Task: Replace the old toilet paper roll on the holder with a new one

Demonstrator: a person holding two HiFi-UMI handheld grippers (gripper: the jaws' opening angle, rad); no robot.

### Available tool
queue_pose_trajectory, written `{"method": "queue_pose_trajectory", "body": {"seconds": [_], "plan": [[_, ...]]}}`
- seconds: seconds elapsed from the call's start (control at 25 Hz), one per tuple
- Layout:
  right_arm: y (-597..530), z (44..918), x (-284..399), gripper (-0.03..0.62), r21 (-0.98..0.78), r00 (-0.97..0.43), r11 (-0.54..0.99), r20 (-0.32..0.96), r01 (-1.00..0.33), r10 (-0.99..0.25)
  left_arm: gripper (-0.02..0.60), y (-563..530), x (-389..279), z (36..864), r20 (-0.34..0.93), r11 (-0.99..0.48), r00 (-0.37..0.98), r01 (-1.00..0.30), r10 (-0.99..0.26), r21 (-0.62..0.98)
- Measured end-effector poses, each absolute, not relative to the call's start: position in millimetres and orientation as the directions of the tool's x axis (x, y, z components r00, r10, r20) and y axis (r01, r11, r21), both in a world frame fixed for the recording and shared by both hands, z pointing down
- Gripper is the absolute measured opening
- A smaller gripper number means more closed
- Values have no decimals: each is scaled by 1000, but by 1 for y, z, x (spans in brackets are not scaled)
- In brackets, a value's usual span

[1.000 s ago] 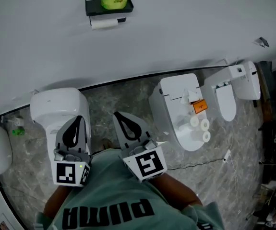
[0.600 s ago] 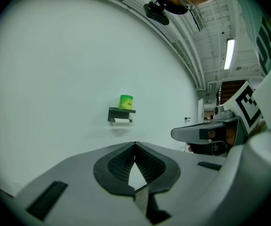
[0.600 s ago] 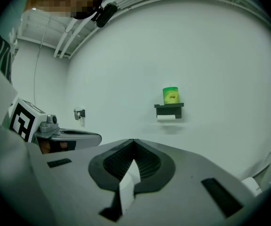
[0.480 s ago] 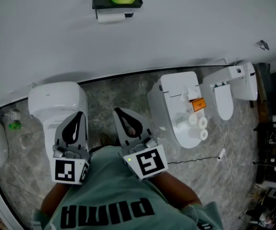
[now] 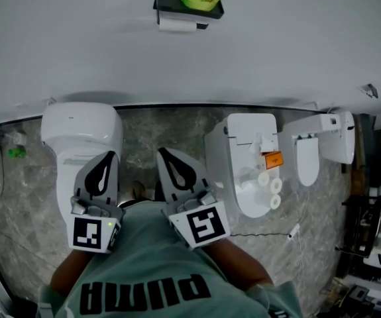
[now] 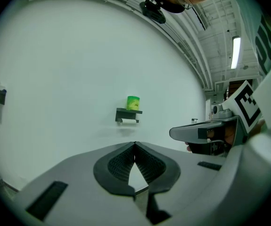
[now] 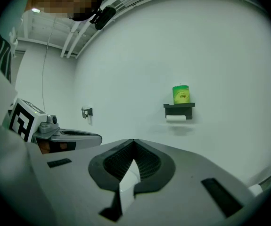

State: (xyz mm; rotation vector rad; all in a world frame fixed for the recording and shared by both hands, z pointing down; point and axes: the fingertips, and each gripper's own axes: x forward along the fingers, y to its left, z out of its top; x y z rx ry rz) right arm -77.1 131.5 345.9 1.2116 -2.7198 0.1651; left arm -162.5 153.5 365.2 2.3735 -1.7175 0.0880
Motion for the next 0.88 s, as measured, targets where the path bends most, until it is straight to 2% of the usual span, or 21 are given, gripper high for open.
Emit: {"method": "queue_pose_trajectory", "body": {"seconds": [0.88], "plan": [[85,341,-30,3,-81,-708,704,119,-706,-696,5,114,-117,356,228,-257,258,-966,-939,34]]}}
